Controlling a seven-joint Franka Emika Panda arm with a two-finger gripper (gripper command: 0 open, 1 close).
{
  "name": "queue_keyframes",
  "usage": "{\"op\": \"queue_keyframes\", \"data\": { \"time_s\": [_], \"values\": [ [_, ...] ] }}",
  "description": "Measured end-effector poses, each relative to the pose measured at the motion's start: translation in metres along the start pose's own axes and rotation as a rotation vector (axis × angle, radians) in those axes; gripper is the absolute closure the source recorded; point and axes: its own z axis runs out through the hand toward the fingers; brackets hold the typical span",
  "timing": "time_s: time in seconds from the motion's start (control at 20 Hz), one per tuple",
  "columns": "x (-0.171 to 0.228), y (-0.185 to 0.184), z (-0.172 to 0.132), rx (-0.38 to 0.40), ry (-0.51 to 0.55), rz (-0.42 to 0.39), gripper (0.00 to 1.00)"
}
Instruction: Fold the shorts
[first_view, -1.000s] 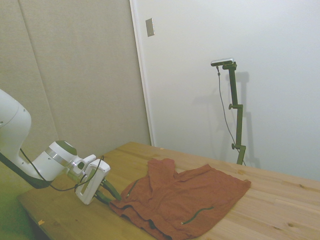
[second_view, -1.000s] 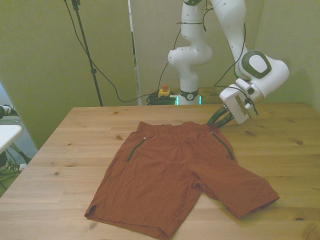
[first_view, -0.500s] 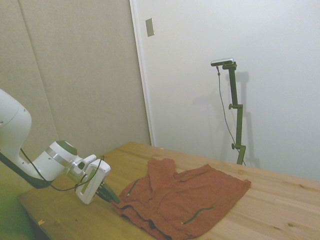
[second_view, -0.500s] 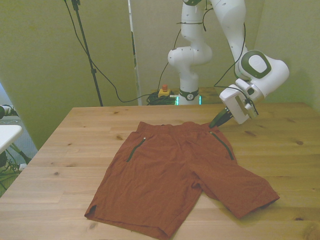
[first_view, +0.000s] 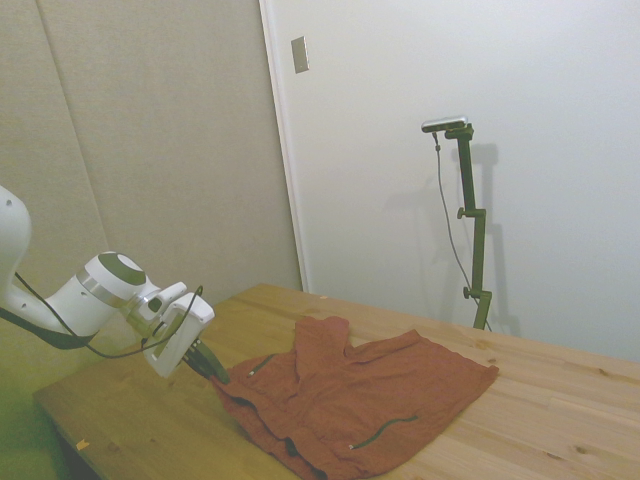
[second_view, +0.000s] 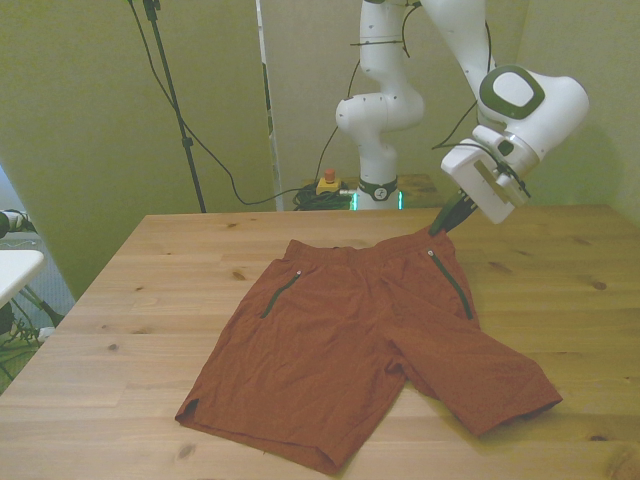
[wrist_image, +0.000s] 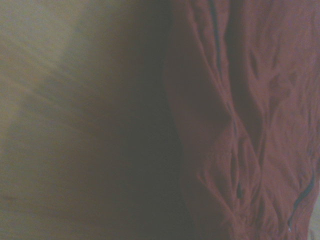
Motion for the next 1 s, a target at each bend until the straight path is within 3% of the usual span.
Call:
{"op": "queue_keyframes", "data": {
  "time_s": [0.4, 0.7, 1.0],
  "values": [
    [0.032, 0.043, 0.015, 0.006, -0.069, 0.095, 1.0],
    [0.073, 0.081, 0.046, 0.071, -0.194, 0.181, 1.0],
    [0.113, 0.117, 0.042, 0.148, -0.271, 0.274, 1.0]
  ]
}}
